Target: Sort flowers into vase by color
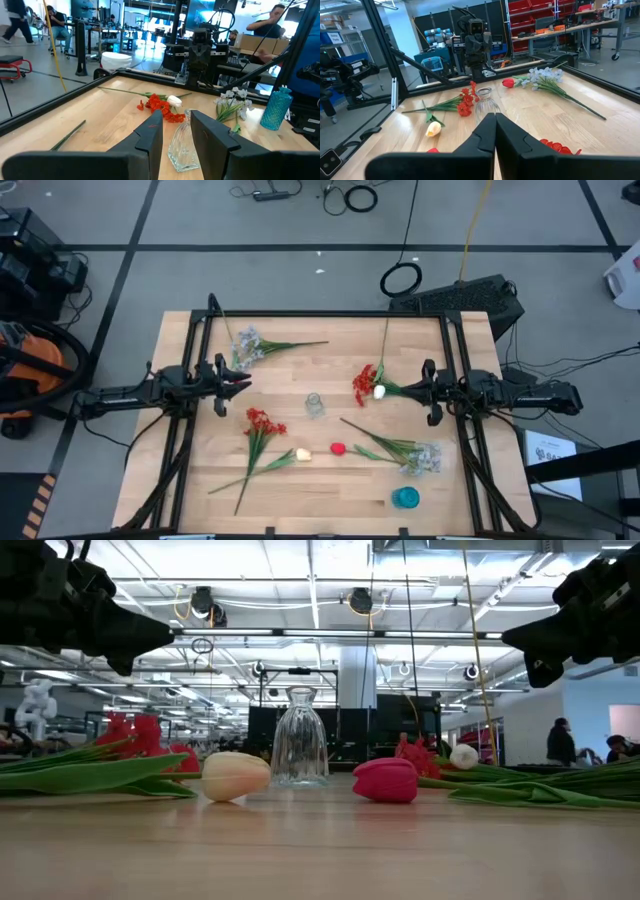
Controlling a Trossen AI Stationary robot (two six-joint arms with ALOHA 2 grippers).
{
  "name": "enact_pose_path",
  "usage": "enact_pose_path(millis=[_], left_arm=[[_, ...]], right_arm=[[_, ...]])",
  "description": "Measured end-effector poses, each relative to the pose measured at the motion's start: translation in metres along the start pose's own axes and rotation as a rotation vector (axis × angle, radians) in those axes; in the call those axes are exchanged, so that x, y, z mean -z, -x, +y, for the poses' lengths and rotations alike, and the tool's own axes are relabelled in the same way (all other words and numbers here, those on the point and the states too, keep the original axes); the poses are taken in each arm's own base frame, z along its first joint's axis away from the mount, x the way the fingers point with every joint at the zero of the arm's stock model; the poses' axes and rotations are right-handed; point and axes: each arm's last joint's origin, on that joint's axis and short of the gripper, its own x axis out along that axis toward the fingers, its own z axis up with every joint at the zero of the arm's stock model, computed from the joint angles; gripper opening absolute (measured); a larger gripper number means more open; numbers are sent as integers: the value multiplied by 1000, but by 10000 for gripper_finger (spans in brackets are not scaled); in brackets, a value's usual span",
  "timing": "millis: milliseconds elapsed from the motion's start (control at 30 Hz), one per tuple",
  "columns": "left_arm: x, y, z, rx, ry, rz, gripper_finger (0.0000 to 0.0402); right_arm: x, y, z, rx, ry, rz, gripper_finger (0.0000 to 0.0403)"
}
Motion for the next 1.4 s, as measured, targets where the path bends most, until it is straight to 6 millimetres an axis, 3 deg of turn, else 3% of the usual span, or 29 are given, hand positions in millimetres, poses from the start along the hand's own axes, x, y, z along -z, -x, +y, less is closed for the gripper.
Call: enact_pose_path(millis=[1200, 1400], left_arm=[[0, 0, 0, 0, 0, 0, 106], [0, 0, 0, 0, 0, 0, 106]], right_arm=[[0, 0, 0, 0, -4, -1, 0], [-2, 0, -3, 93, 41, -31, 0]])
